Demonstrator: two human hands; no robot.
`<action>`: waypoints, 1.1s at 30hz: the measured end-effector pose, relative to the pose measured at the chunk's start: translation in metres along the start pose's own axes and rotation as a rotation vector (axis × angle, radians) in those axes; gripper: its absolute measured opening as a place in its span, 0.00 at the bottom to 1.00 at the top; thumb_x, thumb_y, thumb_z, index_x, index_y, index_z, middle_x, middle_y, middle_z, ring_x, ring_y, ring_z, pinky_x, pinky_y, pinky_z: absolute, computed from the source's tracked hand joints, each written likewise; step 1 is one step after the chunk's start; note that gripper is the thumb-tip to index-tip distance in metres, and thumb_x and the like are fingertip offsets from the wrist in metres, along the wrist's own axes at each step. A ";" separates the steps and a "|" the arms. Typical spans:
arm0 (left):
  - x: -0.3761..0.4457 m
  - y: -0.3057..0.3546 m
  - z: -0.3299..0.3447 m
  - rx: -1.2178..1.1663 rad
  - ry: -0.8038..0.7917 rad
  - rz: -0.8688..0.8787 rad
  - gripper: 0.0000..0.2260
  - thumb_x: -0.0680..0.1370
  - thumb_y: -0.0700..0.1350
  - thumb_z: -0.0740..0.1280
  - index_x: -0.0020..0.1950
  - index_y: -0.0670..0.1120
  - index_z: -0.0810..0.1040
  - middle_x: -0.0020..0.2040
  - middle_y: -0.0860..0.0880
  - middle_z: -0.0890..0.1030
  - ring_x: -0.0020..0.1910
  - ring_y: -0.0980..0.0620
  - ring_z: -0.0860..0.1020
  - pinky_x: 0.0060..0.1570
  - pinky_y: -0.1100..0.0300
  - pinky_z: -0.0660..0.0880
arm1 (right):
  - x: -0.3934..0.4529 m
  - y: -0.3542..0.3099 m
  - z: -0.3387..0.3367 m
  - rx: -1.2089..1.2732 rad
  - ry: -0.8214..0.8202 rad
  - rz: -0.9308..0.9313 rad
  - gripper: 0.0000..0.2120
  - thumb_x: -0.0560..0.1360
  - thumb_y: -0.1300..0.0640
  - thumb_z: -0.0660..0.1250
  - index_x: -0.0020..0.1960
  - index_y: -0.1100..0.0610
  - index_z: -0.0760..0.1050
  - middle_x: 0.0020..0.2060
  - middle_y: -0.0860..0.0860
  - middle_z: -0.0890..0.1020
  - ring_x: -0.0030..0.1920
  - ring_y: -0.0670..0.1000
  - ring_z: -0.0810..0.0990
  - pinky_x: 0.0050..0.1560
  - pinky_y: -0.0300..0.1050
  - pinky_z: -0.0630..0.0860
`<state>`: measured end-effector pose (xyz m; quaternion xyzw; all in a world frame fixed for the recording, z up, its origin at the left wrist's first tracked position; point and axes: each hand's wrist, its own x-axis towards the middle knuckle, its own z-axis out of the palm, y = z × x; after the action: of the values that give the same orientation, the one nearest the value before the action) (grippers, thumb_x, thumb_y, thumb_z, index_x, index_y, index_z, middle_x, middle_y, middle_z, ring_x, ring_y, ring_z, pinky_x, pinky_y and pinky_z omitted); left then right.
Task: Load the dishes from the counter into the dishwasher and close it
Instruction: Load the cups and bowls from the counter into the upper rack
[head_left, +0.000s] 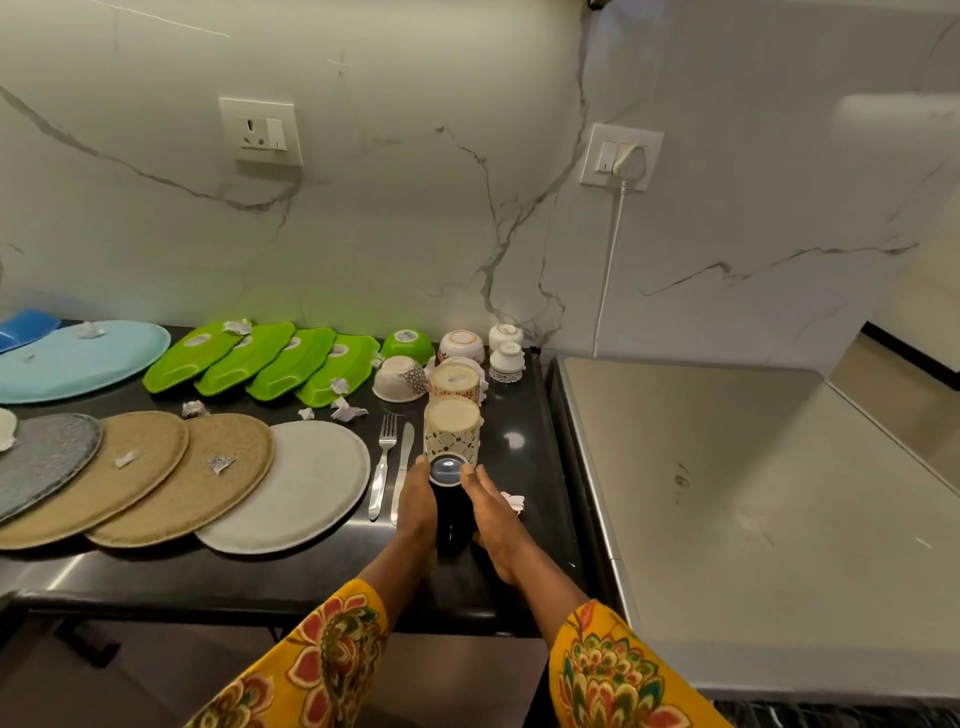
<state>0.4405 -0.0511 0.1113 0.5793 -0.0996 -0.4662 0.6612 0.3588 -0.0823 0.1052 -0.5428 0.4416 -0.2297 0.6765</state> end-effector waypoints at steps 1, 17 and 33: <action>-0.001 0.000 0.002 0.013 0.018 0.001 0.17 0.82 0.52 0.54 0.55 0.43 0.77 0.49 0.42 0.81 0.51 0.44 0.79 0.50 0.51 0.76 | -0.001 0.000 0.000 -0.001 0.000 -0.002 0.29 0.80 0.41 0.52 0.77 0.50 0.51 0.73 0.52 0.63 0.72 0.52 0.62 0.64 0.45 0.61; -0.089 -0.039 0.023 -0.034 0.086 0.066 0.18 0.81 0.55 0.53 0.66 0.48 0.71 0.57 0.43 0.78 0.55 0.45 0.77 0.54 0.51 0.76 | -0.078 0.018 -0.031 -0.068 0.044 -0.075 0.32 0.70 0.31 0.56 0.69 0.46 0.69 0.65 0.49 0.75 0.65 0.50 0.72 0.69 0.53 0.67; -0.243 -0.128 0.085 -0.043 -0.142 -0.122 0.18 0.82 0.54 0.54 0.58 0.44 0.76 0.50 0.42 0.80 0.46 0.47 0.78 0.46 0.55 0.77 | -0.226 0.064 -0.136 -0.188 0.473 -0.091 0.31 0.72 0.31 0.51 0.51 0.53 0.81 0.55 0.57 0.81 0.57 0.59 0.78 0.61 0.60 0.72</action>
<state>0.1868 0.0825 0.1273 0.5354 -0.1010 -0.5474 0.6352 0.1186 0.0440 0.1208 -0.5537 0.5819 -0.3385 0.4901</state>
